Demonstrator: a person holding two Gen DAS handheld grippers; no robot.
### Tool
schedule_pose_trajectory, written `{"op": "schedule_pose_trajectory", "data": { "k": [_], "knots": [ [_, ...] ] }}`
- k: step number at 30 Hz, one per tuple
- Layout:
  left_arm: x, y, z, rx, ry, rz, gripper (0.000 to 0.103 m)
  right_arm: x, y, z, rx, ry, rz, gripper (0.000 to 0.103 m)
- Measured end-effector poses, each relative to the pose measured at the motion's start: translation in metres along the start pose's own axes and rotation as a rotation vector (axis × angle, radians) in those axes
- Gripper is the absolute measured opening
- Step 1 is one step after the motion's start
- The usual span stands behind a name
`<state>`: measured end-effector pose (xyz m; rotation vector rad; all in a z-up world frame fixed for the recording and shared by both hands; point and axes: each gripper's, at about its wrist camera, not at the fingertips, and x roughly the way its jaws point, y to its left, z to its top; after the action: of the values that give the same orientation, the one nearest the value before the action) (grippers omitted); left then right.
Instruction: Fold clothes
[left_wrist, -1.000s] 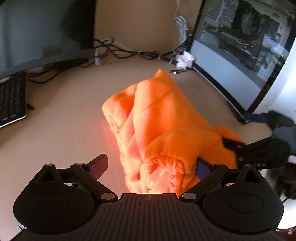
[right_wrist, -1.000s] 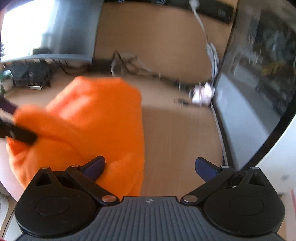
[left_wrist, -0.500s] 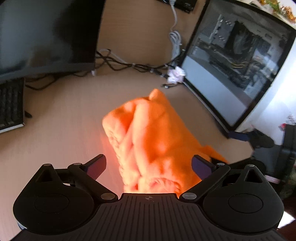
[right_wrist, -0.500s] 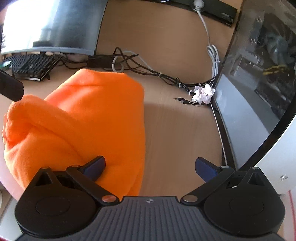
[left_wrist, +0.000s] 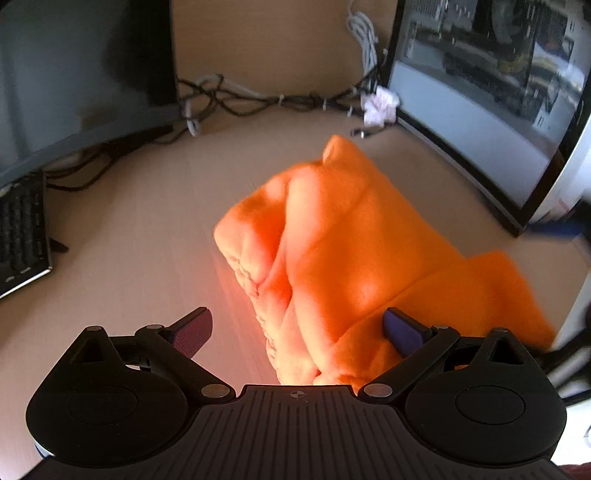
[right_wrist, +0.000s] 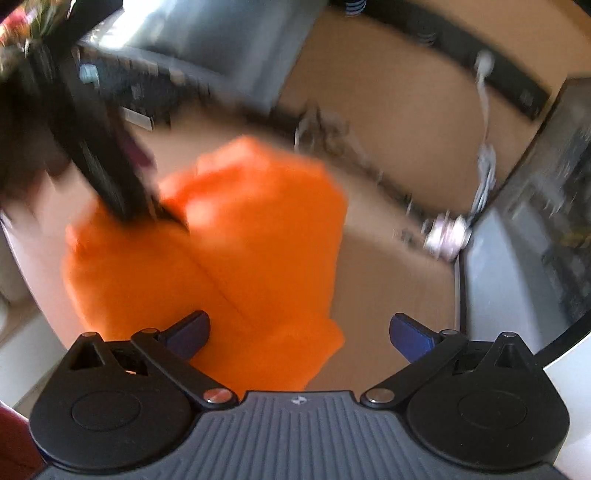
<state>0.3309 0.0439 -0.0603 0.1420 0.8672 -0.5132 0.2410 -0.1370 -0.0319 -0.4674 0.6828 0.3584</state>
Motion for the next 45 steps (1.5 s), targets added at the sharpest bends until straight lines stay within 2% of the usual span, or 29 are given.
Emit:
{"op": "schedule_pose_trajectory", "data": {
  "k": [4,9,10,14,23,25,26,27,29,31,33,35,40,43,45],
  "knots": [
    [-0.022,0.0,0.0,-0.004,-0.039,-0.092,0.101,-0.004,-0.01,0.005,0.047,-0.031,-0.009,0.103],
    [-0.001,0.001,-0.006,-0.005,0.022,-0.063,0.101,-0.019,-0.026,0.016,0.112,-0.099,-0.019,0.103],
    [0.003,0.002,-0.007,-0.01,0.034,-0.058,0.101,-0.017,-0.028,0.015,0.111,-0.092,-0.025,0.103],
    [0.017,0.004,-0.009,-0.015,0.07,-0.055,0.103,0.016,-0.024,0.001,0.015,0.04,-0.053,0.103],
    [0.024,0.001,-0.007,0.03,0.089,-0.038,0.103,-0.036,0.013,0.032,-0.266,-0.02,0.288,0.103],
    [0.025,0.001,-0.007,0.03,0.09,-0.04,0.103,-0.042,0.024,0.036,-0.329,-0.019,0.344,0.093],
    [0.025,0.001,-0.007,0.029,0.091,-0.042,0.103,-0.032,0.034,0.032,-0.36,0.008,0.329,0.085],
    [0.026,0.002,-0.006,0.028,0.093,-0.045,0.103,-0.022,0.042,0.027,-0.383,0.032,0.307,0.081],
    [0.028,0.005,-0.006,0.021,0.096,-0.051,0.103,-0.008,0.053,0.02,-0.441,0.041,0.259,0.081],
    [0.029,0.009,-0.007,0.012,0.098,-0.058,0.103,-0.002,0.065,0.013,-0.561,0.029,0.2,0.081],
    [0.024,0.015,-0.007,0.002,0.081,-0.069,0.103,0.004,0.068,0.012,-0.62,0.04,0.18,0.081],
    [0.01,0.021,-0.007,0.026,0.04,-0.091,0.103,0.012,0.056,0.022,-0.526,0.087,0.224,0.081],
    [-0.039,0.021,-0.019,0.274,-0.096,-0.184,0.103,0.036,0.007,0.045,-0.186,0.176,0.354,0.081],
    [-0.044,0.007,-0.037,0.461,-0.085,-0.18,0.103,0.05,-0.023,0.057,0.018,0.223,0.427,0.081],
    [-0.037,-0.005,-0.048,0.56,-0.063,-0.143,0.103,0.059,-0.038,0.064,0.134,0.248,0.467,0.081]
  ]
}}
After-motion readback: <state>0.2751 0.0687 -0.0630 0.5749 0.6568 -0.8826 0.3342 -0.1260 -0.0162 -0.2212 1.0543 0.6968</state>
